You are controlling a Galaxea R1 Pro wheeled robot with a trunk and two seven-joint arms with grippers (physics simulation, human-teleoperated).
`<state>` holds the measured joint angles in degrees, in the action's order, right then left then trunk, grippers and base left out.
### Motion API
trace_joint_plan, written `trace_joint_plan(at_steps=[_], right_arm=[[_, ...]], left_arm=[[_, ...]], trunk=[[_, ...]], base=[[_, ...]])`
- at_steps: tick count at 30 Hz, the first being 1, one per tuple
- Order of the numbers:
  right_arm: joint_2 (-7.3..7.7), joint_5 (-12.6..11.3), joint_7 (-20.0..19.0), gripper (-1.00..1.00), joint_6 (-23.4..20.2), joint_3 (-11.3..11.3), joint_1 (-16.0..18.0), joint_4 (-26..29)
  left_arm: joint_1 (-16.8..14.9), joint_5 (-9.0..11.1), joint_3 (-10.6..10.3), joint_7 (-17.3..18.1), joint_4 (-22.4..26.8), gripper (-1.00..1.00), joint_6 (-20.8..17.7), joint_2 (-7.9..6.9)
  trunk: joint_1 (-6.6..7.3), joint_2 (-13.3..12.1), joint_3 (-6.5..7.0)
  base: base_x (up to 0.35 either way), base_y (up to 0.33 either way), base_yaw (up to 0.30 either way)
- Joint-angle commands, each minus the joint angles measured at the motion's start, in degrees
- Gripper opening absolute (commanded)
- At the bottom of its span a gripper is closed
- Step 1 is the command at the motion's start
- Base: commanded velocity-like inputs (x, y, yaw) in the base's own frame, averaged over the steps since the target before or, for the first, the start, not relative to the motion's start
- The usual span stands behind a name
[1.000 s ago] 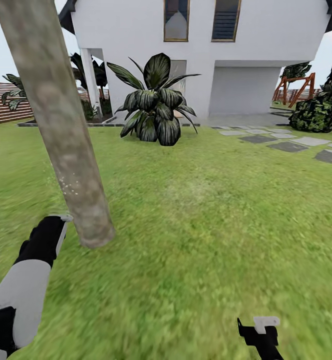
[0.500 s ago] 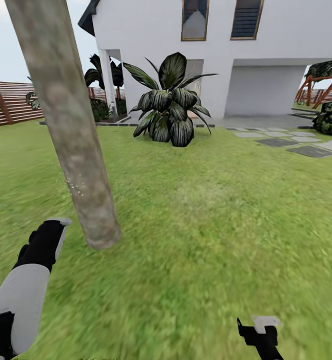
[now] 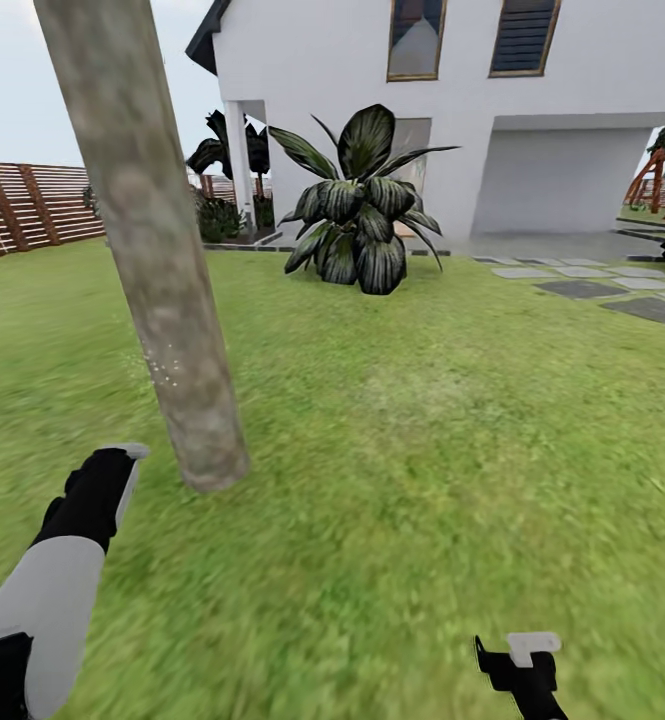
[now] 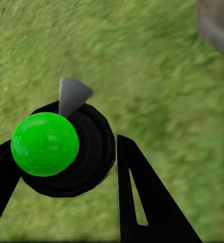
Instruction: In the garden, pick up the pesticide atomizer on the floor and spray pesticide onto both trees until each tree trunk is fully covered.
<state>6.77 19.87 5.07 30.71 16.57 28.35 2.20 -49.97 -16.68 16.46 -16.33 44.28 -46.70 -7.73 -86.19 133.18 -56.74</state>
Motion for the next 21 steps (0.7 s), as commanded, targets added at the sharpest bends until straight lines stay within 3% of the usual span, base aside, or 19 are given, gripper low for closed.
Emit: trace_joint_plan(at_steps=[1,6,16,21], right_arm=[[0.0,0.61,0.37,1.0,0.14,0.22,0.04,-0.09],[0.04,0.61,0.38,1.0,0.14,0.22,0.04,-0.09],[0.09,0.61,0.38,1.0,0.13,0.22,0.04,-0.07],[0.04,0.61,0.38,1.0,0.14,0.22,0.04,-0.01]], left_arm=[[-0.04,0.08,0.1,-0.19,0.05,-1.0,-0.24,0.0],[-0.04,0.14,0.34,-0.19,0.09,-1.0,-0.24,-0.15],[-0.04,0.16,0.2,-0.19,0.08,-1.0,-0.24,-0.02],[0.07,-0.04,0.28,-0.18,-0.59,-1.0,-0.24,-0.36]], trunk=[[0.01,0.02,-0.05],[0.01,0.02,-0.05],[0.01,0.02,-0.05],[0.01,0.02,-0.05]], base=[[0.005,-0.268,0.001],[0.157,-0.207,0.0],[0.303,-0.051,0.0],[0.063,-0.029,0.0]])
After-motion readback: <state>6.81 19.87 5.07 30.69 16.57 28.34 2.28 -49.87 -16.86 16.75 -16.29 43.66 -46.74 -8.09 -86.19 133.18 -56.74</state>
